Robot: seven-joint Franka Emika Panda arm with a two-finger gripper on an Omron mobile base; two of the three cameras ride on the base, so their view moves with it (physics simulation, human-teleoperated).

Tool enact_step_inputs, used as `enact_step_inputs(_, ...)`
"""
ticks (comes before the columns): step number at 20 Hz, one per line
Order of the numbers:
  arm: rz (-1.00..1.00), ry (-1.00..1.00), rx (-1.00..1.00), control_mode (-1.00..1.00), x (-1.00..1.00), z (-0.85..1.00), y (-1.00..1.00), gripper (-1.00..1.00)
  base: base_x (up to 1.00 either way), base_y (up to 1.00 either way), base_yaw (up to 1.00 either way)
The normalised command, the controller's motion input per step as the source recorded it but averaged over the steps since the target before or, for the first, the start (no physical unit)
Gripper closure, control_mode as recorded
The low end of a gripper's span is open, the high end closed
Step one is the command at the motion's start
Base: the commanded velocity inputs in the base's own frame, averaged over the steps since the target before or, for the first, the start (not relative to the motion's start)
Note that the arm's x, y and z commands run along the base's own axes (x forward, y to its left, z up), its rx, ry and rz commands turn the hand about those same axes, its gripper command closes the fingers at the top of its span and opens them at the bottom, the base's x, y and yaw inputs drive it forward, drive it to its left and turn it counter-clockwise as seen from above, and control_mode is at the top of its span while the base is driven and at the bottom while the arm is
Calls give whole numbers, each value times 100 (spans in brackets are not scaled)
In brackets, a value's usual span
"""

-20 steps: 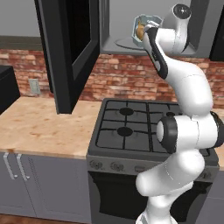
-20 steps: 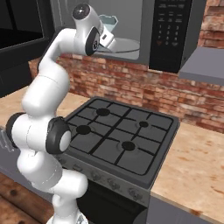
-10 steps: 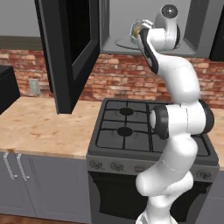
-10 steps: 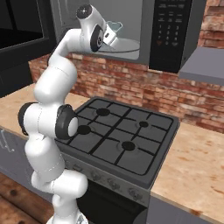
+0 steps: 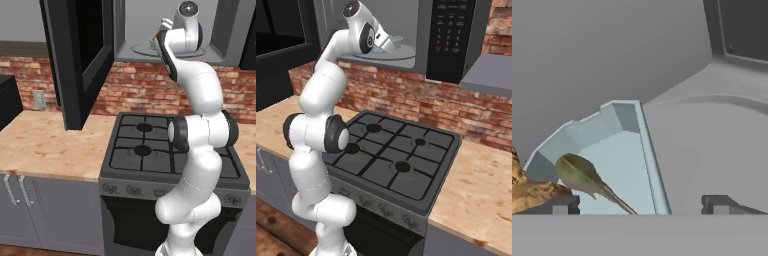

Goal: Place the tupperware containing the fish and onion meal in the microwave. Close the microwave door and press the start button to reheat the meal.

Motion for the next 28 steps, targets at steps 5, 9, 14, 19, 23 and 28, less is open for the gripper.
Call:
enact_step_inputs(5, 0, -19, -4, -100, -84, 0, 1, -100, 0, 0, 0)
enact_step_inputs(9, 0, -21, -6, -100, -96, -3, 1, -100, 0, 0, 0)
enact_step_inputs(14, 0, -12, -8, -100, -100, -9, 2, -100, 0, 0, 0)
enact_step_inputs(19, 1, -1, -15, -100, -100, 5, 8, -100, 0, 0, 0)
enact_step_inputs(23, 19, 0, -39, -100, -100, 25, 26, -100, 0, 0, 0)
enact_step_inputs(28, 30, 1, -59, -100, -100, 30, 63, -100, 0, 0, 0)
